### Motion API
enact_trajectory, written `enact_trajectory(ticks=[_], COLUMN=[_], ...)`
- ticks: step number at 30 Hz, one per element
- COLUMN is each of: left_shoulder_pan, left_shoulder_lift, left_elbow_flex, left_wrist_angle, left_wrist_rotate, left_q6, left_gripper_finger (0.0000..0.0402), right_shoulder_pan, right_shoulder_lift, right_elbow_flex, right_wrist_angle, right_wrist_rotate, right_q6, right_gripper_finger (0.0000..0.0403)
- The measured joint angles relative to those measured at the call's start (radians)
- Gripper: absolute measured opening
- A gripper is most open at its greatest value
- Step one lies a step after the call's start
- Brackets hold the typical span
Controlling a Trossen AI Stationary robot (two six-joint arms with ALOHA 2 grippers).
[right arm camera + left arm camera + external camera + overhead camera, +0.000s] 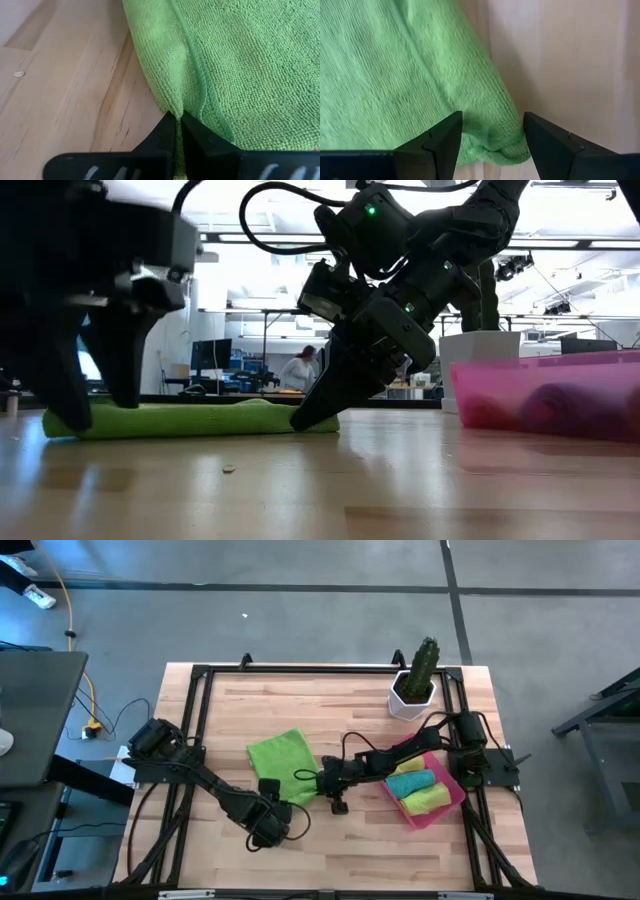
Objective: Roll microfiber towels into tight, uniform cylinder then place into a basket
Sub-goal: Roll the green microfiber towel
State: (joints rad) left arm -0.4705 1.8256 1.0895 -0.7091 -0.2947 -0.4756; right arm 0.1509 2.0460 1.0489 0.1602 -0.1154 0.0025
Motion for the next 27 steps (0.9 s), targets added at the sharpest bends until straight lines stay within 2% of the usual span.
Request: enact_trajectory(ticks=[10, 14, 20, 23, 27], left_shoulder_pan=[0.007, 0.006, 0.006, 0.014, 0.022], left_shoulder_lift=[-0.002, 0.000, -0.007, -0.026, -0.082], left_elbow_flex=[-0.075, -0.078, -0.079, -0.083, -0.083], left_wrist_angle=[0.096, 0.107, 0.118, 0.113, 0.109], left_wrist_rotate=[0.014, 0.019, 0.013, 0.027, 0.058], left_q6=[-0.071, -0.097, -0.160, -0.253, -0.369], left_gripper_finger=[0.0192, 0.0143, 0.0023, 0.0012, 0.0018], right_shoulder_pan=[0.000, 0.000, 0.000, -0.002, -0.019], right_shoulder_lift=[0.000, 0.000, 0.000, 0.000, 0.004], right_elbow_flex=[0.000, 0.000, 0.001, 0.021, 0.082], right_wrist_angle=[0.000, 0.000, 0.001, -0.017, -0.109], right_wrist_rotate=[0.000, 0.000, 0.000, -0.023, -0.133], right_q6=[-0.001, -0.002, -0.002, 0.028, 0.145], right_gripper_finger=[0.0003, 0.0003, 0.0003, 0.0003, 0.0003])
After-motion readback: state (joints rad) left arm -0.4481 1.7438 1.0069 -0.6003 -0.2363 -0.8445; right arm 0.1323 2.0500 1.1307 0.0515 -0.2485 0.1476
